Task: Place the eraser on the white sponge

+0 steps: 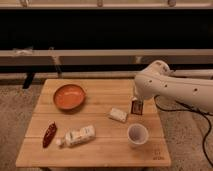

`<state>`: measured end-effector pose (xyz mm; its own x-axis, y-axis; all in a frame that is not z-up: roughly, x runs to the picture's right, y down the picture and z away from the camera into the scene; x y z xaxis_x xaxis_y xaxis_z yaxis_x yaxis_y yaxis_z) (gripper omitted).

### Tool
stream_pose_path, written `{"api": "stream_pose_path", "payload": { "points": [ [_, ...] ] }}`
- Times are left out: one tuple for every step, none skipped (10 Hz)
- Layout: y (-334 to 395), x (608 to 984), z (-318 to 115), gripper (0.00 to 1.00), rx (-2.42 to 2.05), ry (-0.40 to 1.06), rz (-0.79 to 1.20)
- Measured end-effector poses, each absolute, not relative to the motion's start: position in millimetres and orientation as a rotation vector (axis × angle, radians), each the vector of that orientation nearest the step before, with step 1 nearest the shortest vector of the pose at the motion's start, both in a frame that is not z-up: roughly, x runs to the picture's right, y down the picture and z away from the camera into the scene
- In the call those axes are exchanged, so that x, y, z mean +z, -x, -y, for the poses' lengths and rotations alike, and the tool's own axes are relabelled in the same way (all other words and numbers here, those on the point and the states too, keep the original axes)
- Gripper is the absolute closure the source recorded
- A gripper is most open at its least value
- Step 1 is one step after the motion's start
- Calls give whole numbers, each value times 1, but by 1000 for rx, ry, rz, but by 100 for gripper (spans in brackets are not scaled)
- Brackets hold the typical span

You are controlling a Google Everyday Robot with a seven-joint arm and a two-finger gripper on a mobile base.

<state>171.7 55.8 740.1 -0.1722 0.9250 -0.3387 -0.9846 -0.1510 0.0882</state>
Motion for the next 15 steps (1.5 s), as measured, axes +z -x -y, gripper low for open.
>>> {"api": "stream_pose_path", "payload": {
  "points": [
    [-165, 731, -62, 100, 1720, 231, -325],
    [-160, 724, -67, 100, 1726, 231, -319],
    [-153, 715, -73, 100, 1735, 232, -308],
    [-146, 707, -80, 100, 1744, 234, -299],
    [-141, 700, -85, 100, 1751, 235, -288],
    [-137, 693, -88, 100, 1762, 231, -275],
    [-135, 686, -90, 100, 1773, 227, -267],
    [-134, 682, -94, 100, 1783, 220, -267],
    [-136, 680, -99, 100, 1796, 213, -272],
    [-143, 678, -105, 100, 1815, 208, -281],
    [-149, 677, -110, 100, 1837, 203, -288],
    [-155, 676, -113, 100, 1851, 199, -294],
    [-164, 673, -118, 100, 1873, 189, -304],
    [-170, 671, -122, 100, 1888, 182, -311],
    [-172, 671, -124, 100, 1896, 180, -313]
  ]
}}
